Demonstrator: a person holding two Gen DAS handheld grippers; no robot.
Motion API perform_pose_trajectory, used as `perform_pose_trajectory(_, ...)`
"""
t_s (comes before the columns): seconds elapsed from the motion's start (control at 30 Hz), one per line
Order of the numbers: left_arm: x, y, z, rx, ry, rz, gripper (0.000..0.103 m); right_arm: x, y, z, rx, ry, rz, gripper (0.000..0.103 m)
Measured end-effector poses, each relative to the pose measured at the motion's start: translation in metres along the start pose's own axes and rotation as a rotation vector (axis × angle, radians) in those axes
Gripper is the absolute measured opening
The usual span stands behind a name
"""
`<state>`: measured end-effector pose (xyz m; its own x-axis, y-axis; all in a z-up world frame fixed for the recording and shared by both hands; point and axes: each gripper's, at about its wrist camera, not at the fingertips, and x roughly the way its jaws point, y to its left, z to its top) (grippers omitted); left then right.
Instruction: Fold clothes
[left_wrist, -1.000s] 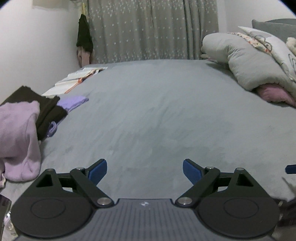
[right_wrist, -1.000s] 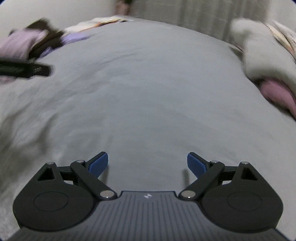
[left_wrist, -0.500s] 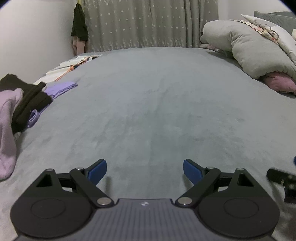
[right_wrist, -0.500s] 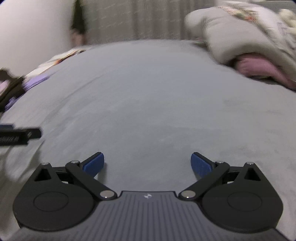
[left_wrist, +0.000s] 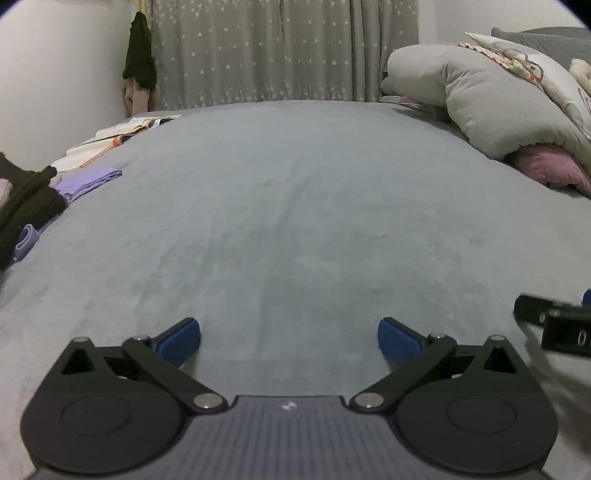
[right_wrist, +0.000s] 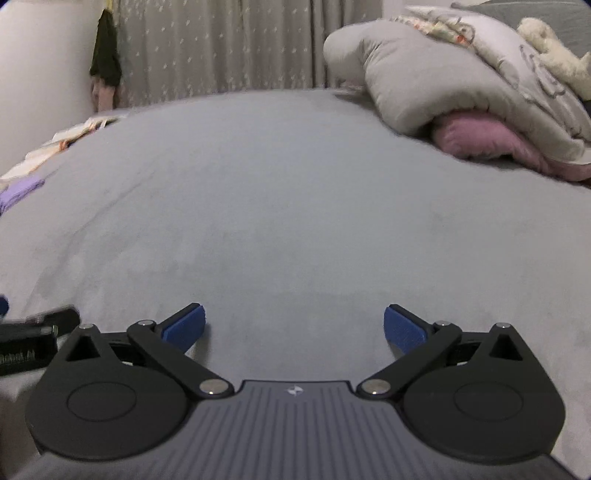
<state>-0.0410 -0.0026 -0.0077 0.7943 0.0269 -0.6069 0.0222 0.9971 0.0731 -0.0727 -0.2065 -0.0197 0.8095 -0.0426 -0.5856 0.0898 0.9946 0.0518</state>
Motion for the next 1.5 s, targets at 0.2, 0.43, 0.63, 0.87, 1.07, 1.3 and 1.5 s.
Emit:
perform_pose_trajectory(0.2, 0.008, -0.004, 0.004, 0.023, 0.004, 0.004, 0.103, 0.025, -0.022, 0.005, -0.033, 0.018, -0.085, 0.103)
perform_pose_trajectory(0.43, 0.009, -0.003, 0.002, 0.011, 0.002, -0.003, 0.103, 0.026, -0.03, -0.002, 0.001, 0.03, -0.05, 0.103)
perform_pose_trajectory(0.63, 0.011, -0.003, 0.002, 0.013, 0.0, -0.001, 0.103, 0.028, -0.032, 0.0, 0.004, 0.037, -0.04, 0.103)
perform_pose_trajectory(0.87, 0.009, -0.005, 0.002, 0.013, -0.002, 0.001, 0.103, 0.028, -0.031, 0.001, 0.0, 0.038, -0.043, 0.103)
perform_pose_trajectory(1.07, 0.01, -0.007, 0.002, 0.005, 0.001, 0.01, 0.103, 0.03, -0.031, 0.001, 0.0, 0.037, -0.045, 0.103)
perform_pose_trajectory(1.3, 0.012, -0.011, 0.005, -0.02, 0.003, 0.026, 0.103, 0.031, -0.032, 0.001, -0.002, 0.034, -0.045, 0.103)
perform_pose_trajectory(1.5, 0.01, -0.012, 0.003, -0.017, -0.005, 0.03, 0.103, 0.031, -0.032, 0.0, -0.006, 0.031, -0.048, 0.103)
